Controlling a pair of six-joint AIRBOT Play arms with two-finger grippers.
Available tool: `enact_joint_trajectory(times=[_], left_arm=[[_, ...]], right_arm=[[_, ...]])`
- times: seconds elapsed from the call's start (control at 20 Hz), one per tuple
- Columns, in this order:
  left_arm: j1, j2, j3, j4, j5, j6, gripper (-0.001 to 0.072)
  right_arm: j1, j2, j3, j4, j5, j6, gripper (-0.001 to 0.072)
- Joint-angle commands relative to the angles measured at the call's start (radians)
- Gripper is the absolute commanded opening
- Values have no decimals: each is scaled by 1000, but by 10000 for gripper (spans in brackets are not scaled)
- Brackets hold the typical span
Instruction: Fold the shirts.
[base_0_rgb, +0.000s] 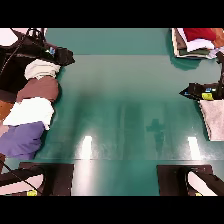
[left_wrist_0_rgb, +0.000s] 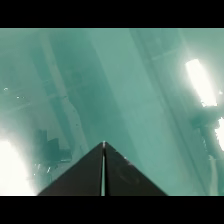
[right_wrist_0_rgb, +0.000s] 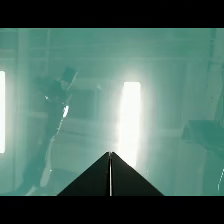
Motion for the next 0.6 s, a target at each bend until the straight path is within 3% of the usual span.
enact_joint_trajectory(times=[0.0,0.55], left_arm=[[0,0,0,0,3,0,29],[0,0,0,0,3,0,29]], right_arm=[[0,1,1,0,3,0,16],[0,1,1,1,14,0,16]])
